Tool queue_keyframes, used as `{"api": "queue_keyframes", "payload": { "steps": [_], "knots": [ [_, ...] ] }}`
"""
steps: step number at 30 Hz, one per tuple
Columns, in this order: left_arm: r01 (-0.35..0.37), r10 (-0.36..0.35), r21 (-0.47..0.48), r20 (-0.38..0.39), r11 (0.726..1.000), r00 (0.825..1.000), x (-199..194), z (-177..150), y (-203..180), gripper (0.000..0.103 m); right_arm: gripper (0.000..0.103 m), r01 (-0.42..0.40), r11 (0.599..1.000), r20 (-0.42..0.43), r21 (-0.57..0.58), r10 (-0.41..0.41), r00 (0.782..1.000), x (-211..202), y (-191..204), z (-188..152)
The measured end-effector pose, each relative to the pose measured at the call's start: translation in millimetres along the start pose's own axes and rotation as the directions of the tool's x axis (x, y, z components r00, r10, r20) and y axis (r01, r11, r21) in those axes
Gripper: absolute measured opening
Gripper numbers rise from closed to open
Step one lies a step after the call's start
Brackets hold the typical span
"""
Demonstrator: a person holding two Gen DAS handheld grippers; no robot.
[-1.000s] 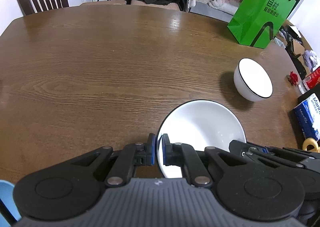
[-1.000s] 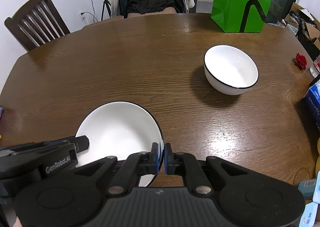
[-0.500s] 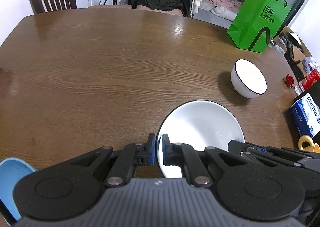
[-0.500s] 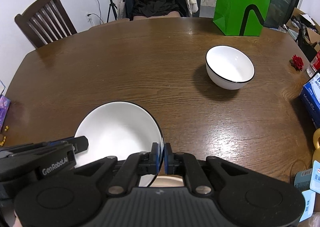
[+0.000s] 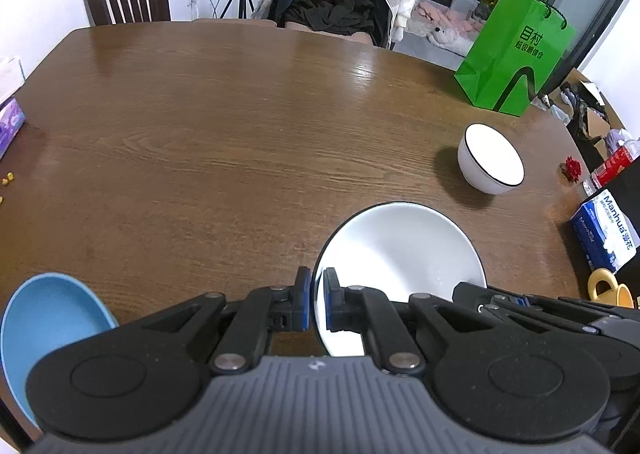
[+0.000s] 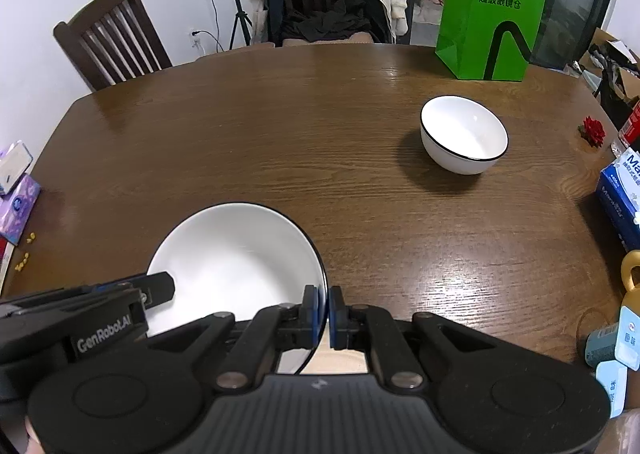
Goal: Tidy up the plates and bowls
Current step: 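Lift the white bowl with both grippers and carry it toward the blue bowl, then lower the white bowl into the blue bowl with both grippers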
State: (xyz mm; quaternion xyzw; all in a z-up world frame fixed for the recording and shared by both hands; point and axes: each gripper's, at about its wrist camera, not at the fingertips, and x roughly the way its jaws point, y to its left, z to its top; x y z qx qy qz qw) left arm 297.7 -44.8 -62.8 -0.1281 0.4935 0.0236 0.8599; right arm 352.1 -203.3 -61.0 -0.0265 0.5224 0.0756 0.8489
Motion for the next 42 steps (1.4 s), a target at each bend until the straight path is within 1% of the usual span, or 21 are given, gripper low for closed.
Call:
{"api": "queue_keyframes", "payload": {
  "steps": [19,32,42],
  "knots": [
    [-0.019,0.02,-0.037,0.031,0.999,0.999,-37,-39,4,0.007,0.006,-0.022,0.999,0.015,-0.034,0.022,1.0,-34,8,-38],
    [-0.035,0.038,-0.049,0.051,0.998,0.998,-60,-54,5,0.007,0.006,-0.045,0.998,0.023,-0.05,0.046,0.999,-52,12,-52],
    [-0.029,0.032,-0.049,0.052,0.998,0.998,-63,-58,16,0.007,0.006,-0.055,0.998,0.013,-0.042,0.056,0.998,-53,22,-64]
  ]
}}
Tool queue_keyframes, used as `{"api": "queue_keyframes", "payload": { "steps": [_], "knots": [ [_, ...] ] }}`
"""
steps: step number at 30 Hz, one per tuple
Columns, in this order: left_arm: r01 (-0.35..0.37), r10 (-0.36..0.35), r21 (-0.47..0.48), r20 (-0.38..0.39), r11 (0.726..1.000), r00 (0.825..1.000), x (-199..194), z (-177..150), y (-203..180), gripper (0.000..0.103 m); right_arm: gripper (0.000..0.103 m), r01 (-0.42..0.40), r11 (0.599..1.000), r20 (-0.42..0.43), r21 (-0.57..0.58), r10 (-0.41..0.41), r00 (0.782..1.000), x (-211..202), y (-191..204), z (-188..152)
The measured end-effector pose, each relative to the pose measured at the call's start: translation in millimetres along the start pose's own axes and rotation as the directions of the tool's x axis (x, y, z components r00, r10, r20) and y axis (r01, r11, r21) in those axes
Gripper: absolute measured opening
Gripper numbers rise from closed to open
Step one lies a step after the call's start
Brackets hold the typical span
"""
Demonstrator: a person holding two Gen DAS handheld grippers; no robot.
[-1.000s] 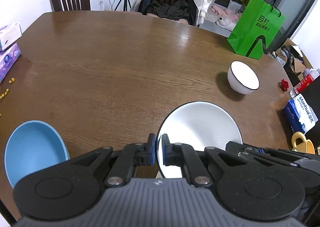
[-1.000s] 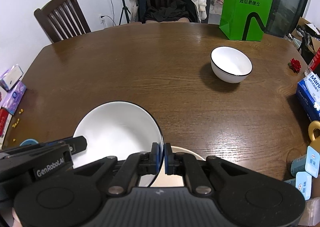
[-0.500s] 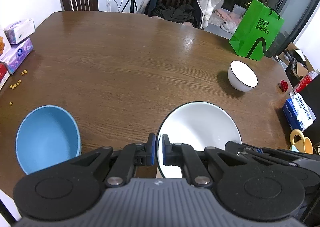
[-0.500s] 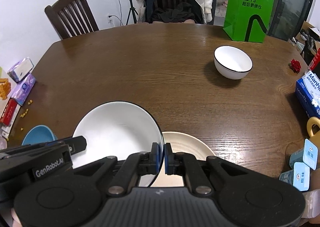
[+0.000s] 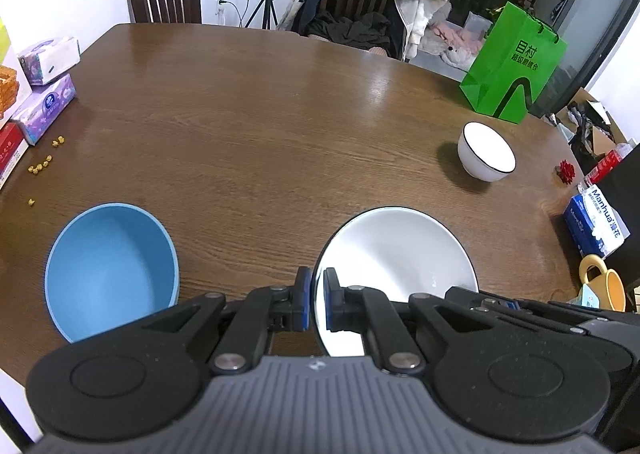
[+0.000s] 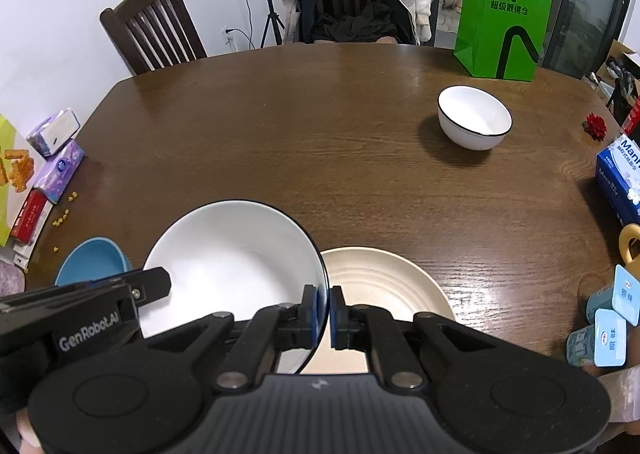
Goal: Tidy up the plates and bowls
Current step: 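Lower the white bowl into the blue bowl with both grippers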
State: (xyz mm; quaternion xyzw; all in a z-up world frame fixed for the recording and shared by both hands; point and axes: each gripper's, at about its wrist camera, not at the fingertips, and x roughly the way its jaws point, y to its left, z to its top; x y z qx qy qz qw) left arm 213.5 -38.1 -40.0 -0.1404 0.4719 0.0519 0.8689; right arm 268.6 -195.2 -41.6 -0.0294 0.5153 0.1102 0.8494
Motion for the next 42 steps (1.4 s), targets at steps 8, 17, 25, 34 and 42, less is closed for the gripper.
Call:
{"api": "queue_keyframes", "payload": {
  "steps": [8,17,25,34,42],
  "knots": [
    [-0.002,0.002,-0.008,0.001,1.0,1.0,-4,-1,15,0.007,0.006,-0.003,1.0,-0.001,-0.001,0.003,1.0,1,14,-3],
    [-0.017,0.017,-0.024,0.003,1.0,1.0,-11,2,47,0.007,0.006,-0.02,1.0,-0.008,-0.015,0.02,1.0,3,47,-2],
    [-0.027,0.027,-0.046,0.008,0.999,1.0,-20,5,76,0.007,0.006,-0.03,0.999,-0.01,-0.033,0.03,0.999,3,78,0],
    [-0.044,0.044,-0.071,0.005,0.996,0.999,-28,5,108,0.007,0.006,-0.047,0.997,-0.02,-0.058,0.046,0.999,7,111,-1],
    [-0.058,0.058,-0.091,0.0,0.994,0.998,-32,6,137,0.007,0.006,-0.059,0.995,-0.035,-0.082,0.056,0.998,12,142,-3]
  ]
}}
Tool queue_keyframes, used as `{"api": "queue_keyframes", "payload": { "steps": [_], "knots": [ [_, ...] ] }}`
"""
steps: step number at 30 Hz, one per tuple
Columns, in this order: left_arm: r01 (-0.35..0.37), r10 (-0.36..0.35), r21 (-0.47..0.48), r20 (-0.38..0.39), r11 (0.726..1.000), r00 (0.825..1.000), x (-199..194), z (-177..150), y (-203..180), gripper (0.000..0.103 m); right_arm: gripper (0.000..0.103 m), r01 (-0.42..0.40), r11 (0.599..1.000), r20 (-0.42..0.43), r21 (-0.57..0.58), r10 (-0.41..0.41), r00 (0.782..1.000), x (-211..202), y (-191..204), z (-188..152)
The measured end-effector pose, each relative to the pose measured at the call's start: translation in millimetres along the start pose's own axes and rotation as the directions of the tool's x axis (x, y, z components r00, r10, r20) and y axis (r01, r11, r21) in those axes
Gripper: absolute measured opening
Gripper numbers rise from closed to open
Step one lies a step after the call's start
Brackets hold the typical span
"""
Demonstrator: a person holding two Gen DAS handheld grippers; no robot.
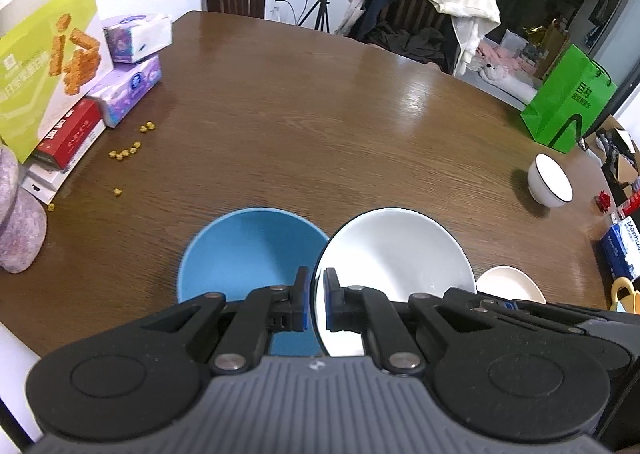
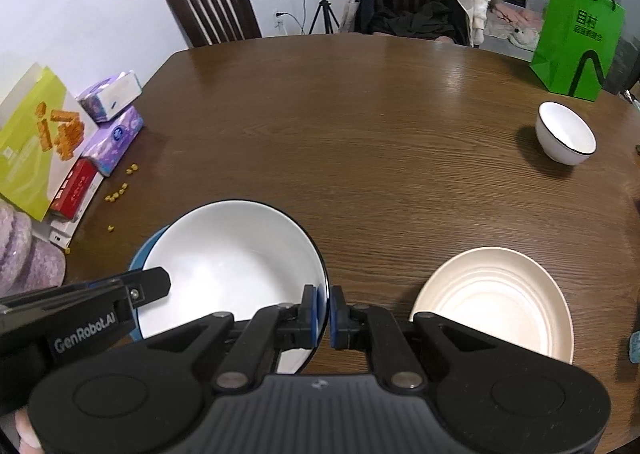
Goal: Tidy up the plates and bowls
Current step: 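Lower the white bowl into the blue bowl with both grippers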
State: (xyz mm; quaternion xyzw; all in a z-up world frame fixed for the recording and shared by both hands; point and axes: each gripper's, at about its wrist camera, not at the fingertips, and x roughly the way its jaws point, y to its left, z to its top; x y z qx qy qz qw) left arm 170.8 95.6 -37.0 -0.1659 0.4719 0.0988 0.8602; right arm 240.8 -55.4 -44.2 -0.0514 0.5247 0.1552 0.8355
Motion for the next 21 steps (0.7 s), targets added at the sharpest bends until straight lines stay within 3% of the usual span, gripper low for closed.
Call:
{"api": "queue_keyframes", "payload": {
  "steps": [21],
  "knots": [
    [-0.015,0.014,-0.02,-0.027,1.0,1.0,10,11,56,0.007,0.007,-0.012,1.0,-0.038,-0.027,0.011,0.999,25,55,5]
  ]
}}
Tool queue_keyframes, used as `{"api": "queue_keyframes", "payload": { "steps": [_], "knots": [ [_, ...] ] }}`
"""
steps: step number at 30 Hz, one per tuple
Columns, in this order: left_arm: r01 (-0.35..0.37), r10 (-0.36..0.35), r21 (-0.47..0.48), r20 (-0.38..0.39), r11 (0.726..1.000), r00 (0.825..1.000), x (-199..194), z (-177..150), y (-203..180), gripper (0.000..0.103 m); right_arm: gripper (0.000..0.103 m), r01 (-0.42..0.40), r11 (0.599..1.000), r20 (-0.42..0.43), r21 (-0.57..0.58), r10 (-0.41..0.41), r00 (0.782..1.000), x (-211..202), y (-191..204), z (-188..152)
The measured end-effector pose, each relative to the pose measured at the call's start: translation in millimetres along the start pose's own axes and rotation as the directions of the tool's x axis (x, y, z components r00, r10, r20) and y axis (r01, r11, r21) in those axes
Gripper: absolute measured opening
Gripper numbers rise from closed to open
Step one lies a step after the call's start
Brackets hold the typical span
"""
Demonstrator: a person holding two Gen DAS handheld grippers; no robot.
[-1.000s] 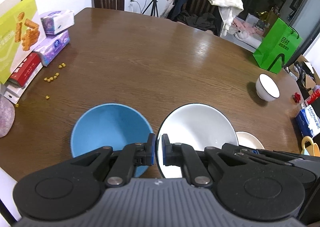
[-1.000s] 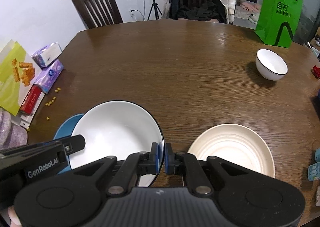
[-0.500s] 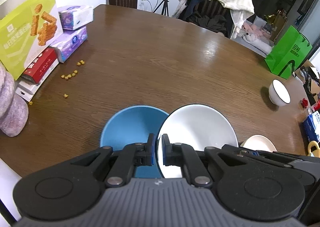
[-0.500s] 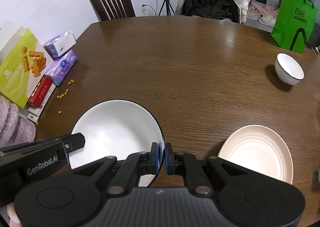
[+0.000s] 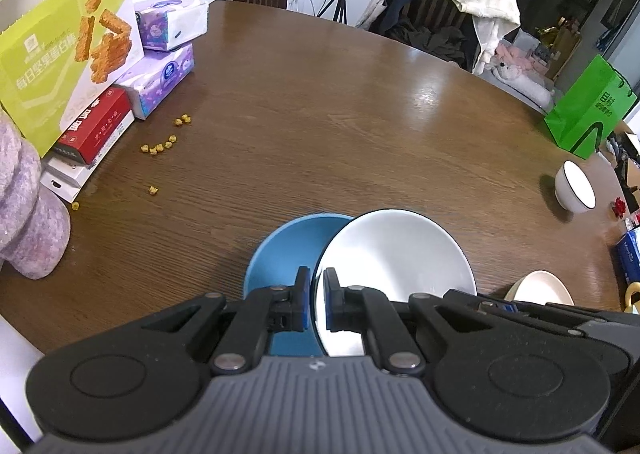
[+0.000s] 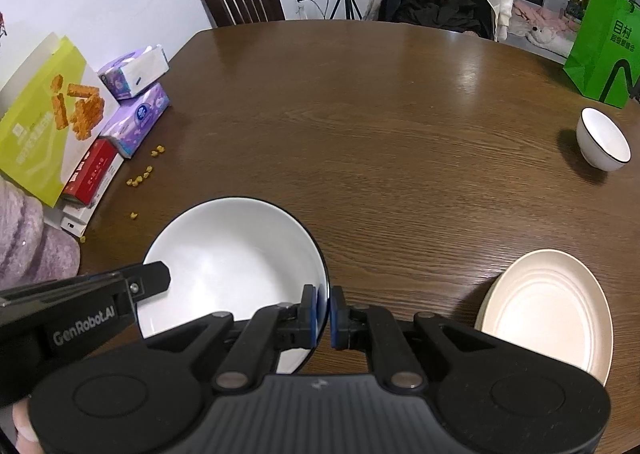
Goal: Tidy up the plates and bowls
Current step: 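Lower the white bowl into the blue bowl with both grippers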
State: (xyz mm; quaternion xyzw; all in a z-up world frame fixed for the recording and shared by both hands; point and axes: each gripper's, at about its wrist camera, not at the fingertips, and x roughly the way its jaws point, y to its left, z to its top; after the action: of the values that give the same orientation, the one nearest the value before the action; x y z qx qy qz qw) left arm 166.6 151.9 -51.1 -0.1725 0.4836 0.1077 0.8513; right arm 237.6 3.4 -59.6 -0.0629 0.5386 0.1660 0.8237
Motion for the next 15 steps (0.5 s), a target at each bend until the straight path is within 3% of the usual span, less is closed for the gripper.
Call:
{"api": "queue_keyframes", "payload": {
  "steps": [15],
  "knots": [
    [0.019,-0.018,0.008,-0.063,1.0,0.998,32,5,21,0.007,0.007,0.018,1.0,-0.047,0.007,-0.018,0.999,30,15,4]
  ]
}}
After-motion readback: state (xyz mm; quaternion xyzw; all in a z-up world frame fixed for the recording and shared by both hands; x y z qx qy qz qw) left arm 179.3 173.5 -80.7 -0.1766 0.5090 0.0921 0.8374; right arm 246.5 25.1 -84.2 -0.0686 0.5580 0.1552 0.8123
